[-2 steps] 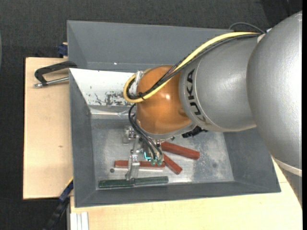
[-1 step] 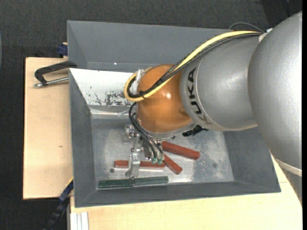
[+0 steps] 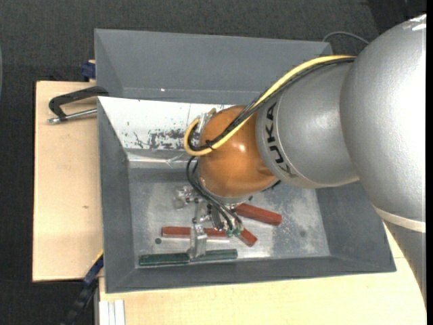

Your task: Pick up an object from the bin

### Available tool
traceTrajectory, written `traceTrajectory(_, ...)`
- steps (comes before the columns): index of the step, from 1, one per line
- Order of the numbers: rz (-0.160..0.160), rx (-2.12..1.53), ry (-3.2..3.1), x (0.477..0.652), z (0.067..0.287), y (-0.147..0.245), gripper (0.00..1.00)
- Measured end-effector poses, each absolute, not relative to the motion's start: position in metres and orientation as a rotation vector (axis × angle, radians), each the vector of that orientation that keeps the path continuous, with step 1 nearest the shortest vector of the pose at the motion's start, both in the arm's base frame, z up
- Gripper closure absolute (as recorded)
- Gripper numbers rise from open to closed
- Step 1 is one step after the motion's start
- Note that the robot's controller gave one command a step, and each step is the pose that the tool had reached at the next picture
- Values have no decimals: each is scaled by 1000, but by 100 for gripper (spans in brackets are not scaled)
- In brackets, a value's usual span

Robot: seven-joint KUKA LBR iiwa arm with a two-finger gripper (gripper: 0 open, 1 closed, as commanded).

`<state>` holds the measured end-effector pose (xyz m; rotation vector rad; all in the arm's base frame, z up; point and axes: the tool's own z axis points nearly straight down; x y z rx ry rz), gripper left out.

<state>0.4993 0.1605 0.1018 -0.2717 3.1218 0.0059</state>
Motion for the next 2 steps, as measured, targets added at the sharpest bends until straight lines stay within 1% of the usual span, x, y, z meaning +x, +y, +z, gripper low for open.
traceTrajectory(1, 4, -476, 3099, 503, 73, 145, 100)
traceTrajectory(2, 4, -476, 3099, 503, 73, 145, 100)
